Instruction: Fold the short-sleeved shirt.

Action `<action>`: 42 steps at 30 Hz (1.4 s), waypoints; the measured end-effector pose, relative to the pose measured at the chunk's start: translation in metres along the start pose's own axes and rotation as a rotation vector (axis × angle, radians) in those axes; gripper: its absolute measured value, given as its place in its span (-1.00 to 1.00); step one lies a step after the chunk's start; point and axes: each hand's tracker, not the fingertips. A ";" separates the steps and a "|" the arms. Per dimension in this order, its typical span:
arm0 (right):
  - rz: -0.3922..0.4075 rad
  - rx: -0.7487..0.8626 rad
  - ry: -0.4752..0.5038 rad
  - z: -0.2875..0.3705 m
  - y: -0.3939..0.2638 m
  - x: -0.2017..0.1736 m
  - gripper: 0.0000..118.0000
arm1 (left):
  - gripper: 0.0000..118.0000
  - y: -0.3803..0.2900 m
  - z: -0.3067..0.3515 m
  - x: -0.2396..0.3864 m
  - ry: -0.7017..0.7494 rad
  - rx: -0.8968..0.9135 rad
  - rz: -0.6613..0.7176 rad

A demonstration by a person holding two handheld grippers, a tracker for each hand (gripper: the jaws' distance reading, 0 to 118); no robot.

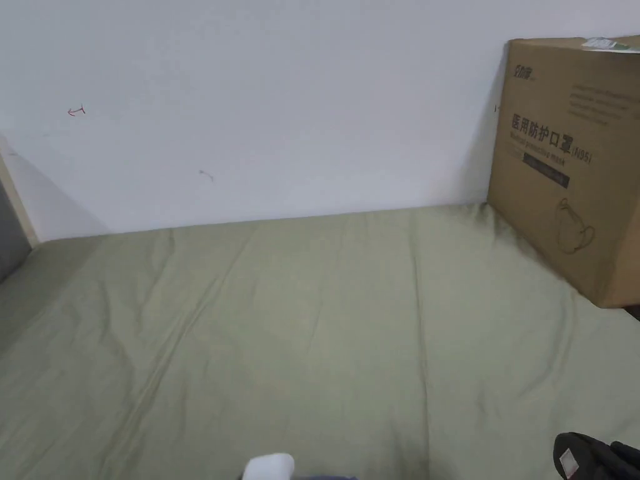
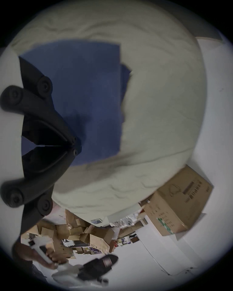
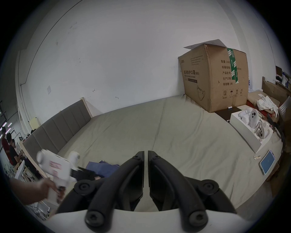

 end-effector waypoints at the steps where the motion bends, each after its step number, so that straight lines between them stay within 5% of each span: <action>1: -0.002 -0.006 0.002 -0.001 0.000 0.000 -0.91 | -1.00 -0.003 -0.016 -0.002 0.011 -0.018 0.010; 8: -0.001 -0.059 0.006 -0.008 -0.001 -0.004 -0.91 | -1.00 -0.015 -0.060 -0.019 -0.315 -0.093 0.270; 13: -0.019 -0.061 0.060 -0.007 0.003 -0.010 -0.91 | -1.00 -0.008 0.000 0.006 -0.191 0.058 0.028; 20: 0.032 0.122 0.140 0.007 0.052 -0.035 -0.91 | -1.00 0.012 0.165 0.039 -0.047 0.541 -0.245; 29: 0.240 0.495 0.006 0.036 0.052 -0.082 -0.91 | -1.00 -0.030 0.255 0.035 0.321 1.094 -0.313; 32: 0.236 0.517 -0.045 0.040 0.013 -0.078 -0.91 | -1.00 -0.068 0.243 0.025 0.496 1.153 -0.288; 35: 0.205 0.480 -0.152 0.041 -0.013 -0.074 -0.91 | -1.00 -0.098 0.234 0.015 0.526 1.149 -0.247; 42: 0.192 0.490 -0.112 0.045 0.012 -0.072 -0.91 | -1.00 -0.088 0.255 0.001 0.549 1.130 -0.214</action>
